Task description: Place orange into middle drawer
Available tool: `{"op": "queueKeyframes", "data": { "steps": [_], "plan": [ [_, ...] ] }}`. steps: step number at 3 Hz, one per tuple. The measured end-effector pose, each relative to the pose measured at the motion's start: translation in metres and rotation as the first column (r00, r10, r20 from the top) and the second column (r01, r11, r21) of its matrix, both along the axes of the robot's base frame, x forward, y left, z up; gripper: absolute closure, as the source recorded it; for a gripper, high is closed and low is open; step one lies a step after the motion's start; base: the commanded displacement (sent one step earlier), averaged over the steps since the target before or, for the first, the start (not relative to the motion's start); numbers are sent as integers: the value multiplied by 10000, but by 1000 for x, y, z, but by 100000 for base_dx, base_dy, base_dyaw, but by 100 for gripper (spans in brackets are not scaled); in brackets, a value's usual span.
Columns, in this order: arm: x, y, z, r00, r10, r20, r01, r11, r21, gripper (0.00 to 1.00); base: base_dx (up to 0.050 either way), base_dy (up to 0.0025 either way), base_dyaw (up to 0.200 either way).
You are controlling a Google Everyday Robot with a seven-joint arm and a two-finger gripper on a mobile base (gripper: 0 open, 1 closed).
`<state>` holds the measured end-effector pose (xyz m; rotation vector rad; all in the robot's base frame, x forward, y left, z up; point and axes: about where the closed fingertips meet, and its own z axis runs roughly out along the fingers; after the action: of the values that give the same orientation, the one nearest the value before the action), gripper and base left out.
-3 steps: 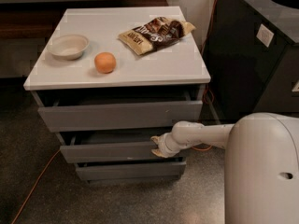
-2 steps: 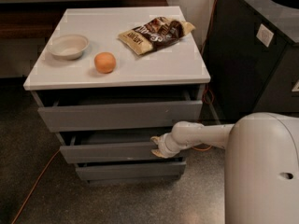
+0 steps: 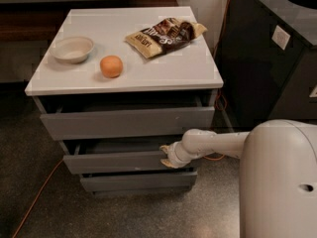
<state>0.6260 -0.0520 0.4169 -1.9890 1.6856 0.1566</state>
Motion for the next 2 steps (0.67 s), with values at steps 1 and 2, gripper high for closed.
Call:
{"op": "queueKeyframes", "data": {
  "steps": [1, 2],
  "plan": [
    [-20, -1, 5, 9999, -41, -143, 44, 9997, 245, 100, 0, 0, 0],
    [-21, -1, 8, 9999, -43, -149, 47, 9997, 259, 100, 0, 0, 0]
  ]
}}
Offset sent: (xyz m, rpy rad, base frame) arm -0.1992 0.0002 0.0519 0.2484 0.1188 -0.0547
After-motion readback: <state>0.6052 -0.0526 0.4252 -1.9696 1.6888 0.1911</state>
